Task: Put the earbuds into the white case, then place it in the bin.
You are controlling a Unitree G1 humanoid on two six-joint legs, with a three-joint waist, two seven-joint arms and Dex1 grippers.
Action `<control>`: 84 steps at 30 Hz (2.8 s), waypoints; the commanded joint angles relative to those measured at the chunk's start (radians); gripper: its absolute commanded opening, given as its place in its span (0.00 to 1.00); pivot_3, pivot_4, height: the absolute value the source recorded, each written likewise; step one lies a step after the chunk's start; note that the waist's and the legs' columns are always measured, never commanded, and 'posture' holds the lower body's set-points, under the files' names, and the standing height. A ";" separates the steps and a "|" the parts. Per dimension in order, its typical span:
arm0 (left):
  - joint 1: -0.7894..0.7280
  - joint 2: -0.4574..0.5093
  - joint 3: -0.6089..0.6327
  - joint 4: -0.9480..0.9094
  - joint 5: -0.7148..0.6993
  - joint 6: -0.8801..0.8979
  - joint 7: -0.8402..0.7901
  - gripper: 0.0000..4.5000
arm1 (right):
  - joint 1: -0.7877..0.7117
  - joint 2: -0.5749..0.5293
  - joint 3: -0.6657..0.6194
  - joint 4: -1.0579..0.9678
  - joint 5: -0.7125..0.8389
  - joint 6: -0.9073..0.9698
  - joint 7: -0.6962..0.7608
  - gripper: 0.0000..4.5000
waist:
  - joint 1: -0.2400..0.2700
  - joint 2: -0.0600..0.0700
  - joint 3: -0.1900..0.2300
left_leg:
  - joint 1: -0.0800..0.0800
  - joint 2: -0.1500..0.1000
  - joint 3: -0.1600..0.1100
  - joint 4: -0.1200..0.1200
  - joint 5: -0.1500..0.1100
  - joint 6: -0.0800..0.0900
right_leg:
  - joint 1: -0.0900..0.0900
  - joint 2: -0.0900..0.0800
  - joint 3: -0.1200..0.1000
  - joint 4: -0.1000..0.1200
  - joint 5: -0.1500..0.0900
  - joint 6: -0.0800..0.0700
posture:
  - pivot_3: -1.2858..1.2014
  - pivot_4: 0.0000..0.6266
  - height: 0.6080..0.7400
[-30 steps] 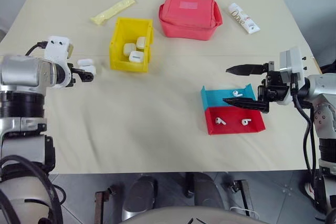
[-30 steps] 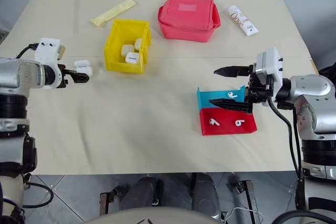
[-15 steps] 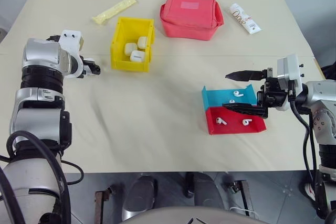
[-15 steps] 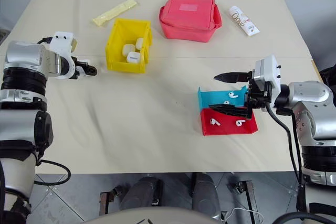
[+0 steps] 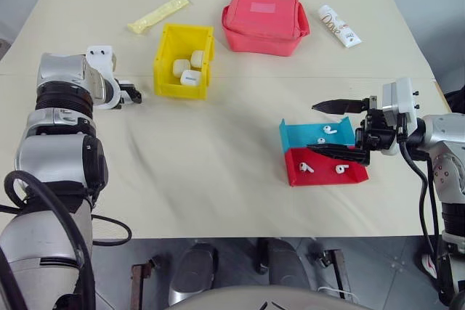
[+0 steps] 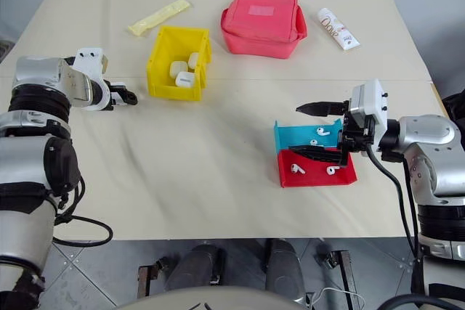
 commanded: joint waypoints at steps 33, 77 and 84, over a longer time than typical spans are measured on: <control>0.438 0.114 0.144 -0.659 -0.193 -0.647 -0.506 0.61 | 0.007 -0.084 -0.088 -0.061 0.028 0.046 -0.039 1.00 | -0.006 0.000 0.000 | -0.001 0.002 0.001 0.001 -0.001 -0.002 | -0.002 0.000 0.007 0.000 0.000 0.000 | 0.52 0.24 1.00; 0.688 -0.346 -0.150 -1.046 -0.502 -0.902 -1.200 0.61 | 0.630 -0.256 -0.316 -0.547 -0.179 0.303 -0.299 0.80 | 0.026 0.000 -0.001 | -0.002 0.001 0.001 0.003 0.000 0.006 | 0.003 0.000 0.007 -0.008 0.005 0.000 | 0.52 0.24 1.00; 0.732 -0.348 -0.158 -1.090 -0.507 -0.901 -1.193 0.61 | 0.598 -0.321 -0.268 -0.548 -0.212 0.328 -0.295 0.71 | 0.025 0.000 -0.001 | -0.002 0.001 0.001 0.003 0.000 0.006 | 0.003 0.000 0.008 -0.008 0.005 0.000 | 0.52 0.24 1.00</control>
